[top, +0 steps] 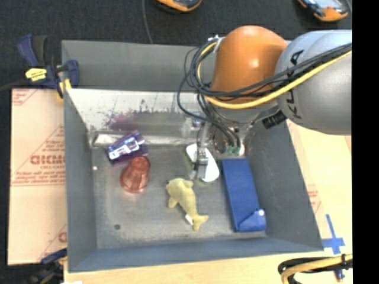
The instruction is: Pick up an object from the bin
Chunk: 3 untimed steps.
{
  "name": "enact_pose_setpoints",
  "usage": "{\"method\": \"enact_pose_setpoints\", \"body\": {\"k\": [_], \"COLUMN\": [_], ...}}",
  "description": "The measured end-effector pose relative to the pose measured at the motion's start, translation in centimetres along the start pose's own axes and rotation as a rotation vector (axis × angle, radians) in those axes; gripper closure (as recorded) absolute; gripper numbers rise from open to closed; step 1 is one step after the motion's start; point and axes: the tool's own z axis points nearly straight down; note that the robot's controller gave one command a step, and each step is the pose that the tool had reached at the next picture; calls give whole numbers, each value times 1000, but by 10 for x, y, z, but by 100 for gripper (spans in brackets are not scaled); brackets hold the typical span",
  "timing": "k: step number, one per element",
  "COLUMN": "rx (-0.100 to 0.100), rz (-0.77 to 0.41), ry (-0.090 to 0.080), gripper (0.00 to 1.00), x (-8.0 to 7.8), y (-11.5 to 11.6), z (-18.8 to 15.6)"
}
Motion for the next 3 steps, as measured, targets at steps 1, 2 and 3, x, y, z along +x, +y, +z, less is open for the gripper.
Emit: {"method": "enact_pose_setpoints", "body": {"k": [1,2,3], "rx": [-1,0,-1], "rz": [2,-61,-73], "ry": [-8,-10,-4], "gripper": [0,0,0], "x": [-1,51,89], "y": [0,3,4], "z": [-5,28,45]}}
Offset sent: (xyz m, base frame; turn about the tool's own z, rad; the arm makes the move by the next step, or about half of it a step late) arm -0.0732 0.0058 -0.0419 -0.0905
